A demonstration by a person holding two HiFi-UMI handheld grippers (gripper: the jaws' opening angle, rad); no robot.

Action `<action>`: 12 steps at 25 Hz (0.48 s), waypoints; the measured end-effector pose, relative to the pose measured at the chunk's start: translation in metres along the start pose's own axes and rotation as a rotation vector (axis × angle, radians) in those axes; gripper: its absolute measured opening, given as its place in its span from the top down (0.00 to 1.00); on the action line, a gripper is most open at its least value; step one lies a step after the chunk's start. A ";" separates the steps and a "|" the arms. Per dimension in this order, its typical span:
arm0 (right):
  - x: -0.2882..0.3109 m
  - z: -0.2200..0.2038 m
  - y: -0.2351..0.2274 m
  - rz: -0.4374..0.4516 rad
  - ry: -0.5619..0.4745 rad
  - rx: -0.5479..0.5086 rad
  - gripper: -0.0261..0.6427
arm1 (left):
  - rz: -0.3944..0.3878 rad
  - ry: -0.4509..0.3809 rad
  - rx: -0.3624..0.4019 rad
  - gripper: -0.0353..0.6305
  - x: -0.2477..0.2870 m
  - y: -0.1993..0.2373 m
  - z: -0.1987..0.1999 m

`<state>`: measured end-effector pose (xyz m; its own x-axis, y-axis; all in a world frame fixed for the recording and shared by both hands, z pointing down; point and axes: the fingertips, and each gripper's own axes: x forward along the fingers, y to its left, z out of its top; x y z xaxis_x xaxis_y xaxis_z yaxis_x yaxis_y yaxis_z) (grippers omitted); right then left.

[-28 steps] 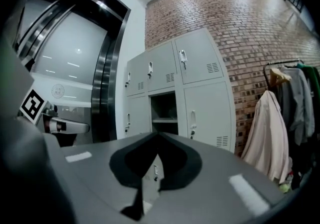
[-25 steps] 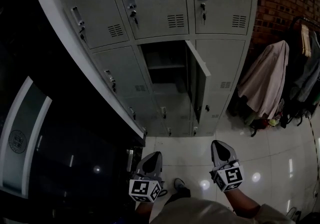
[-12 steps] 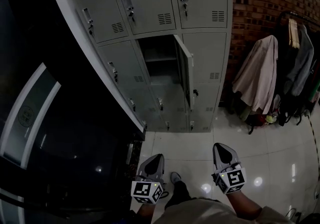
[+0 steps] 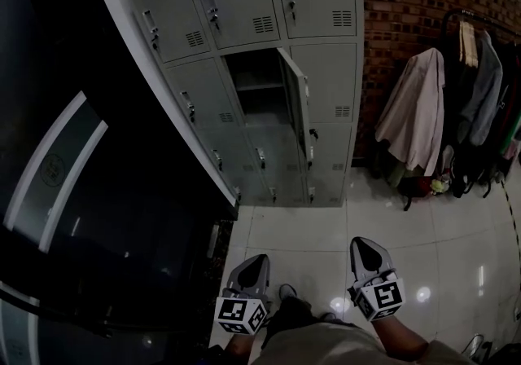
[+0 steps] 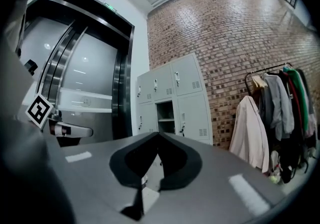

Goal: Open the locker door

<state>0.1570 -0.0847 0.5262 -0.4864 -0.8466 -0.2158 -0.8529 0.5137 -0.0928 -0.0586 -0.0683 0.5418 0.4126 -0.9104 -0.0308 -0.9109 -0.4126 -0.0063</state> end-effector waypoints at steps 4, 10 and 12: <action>-0.015 0.006 0.004 -0.020 0.013 0.005 0.96 | -0.028 0.000 0.013 0.85 -0.007 -0.011 0.005; -0.031 0.010 0.023 -0.061 0.126 0.037 0.96 | -0.074 -0.029 0.029 0.85 -0.013 -0.016 0.025; -0.030 0.012 0.028 -0.062 0.124 0.026 0.96 | -0.086 -0.041 0.031 0.85 -0.014 -0.017 0.030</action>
<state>0.1503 -0.0436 0.5181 -0.4538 -0.8868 -0.0874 -0.8777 0.4618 -0.1279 -0.0491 -0.0480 0.5129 0.4889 -0.8695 -0.0700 -0.8723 -0.4872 -0.0417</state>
